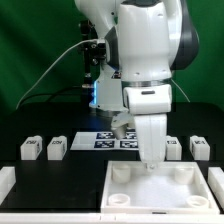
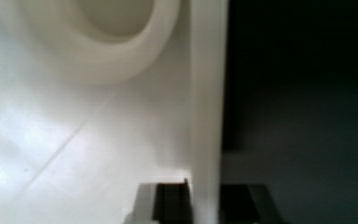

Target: Assemble one leg

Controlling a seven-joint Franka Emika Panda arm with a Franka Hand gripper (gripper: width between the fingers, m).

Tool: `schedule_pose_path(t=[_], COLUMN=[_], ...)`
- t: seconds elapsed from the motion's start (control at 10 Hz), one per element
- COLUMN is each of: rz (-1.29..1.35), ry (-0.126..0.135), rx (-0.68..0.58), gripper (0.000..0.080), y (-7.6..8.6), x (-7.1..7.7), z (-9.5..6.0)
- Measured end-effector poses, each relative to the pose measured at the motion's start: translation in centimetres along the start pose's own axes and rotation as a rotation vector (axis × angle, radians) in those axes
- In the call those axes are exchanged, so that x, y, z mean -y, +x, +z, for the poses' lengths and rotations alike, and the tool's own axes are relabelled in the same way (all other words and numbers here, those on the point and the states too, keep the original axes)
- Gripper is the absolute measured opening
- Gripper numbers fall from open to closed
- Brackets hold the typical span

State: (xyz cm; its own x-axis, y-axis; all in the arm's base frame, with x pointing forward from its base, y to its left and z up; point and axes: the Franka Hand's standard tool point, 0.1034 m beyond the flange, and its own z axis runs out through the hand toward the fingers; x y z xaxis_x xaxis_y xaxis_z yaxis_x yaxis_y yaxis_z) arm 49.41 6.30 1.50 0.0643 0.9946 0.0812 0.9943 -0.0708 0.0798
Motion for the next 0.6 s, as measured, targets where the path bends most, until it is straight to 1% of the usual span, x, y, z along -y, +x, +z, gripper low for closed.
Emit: schedule_pose_path(t=[0.1,0.3,0.4,0.5,0.6], rz=[-0.01,-0.015,-0.012,-0.008,-0.007], ry=[0.012,0.05,0.052,0.051,0.052], rx=[0.004,0.018,0.021,0.021,0.021], gripper=[0.0058,0.0058,0.0058,0.011,0.011], y=[0.45,0.45,0.43,0.38,0.33], x=[-0.06,-0.12,-0.14,-0.1,-0.08], z=[0.05,0.06,0.06,0.06,0.1])
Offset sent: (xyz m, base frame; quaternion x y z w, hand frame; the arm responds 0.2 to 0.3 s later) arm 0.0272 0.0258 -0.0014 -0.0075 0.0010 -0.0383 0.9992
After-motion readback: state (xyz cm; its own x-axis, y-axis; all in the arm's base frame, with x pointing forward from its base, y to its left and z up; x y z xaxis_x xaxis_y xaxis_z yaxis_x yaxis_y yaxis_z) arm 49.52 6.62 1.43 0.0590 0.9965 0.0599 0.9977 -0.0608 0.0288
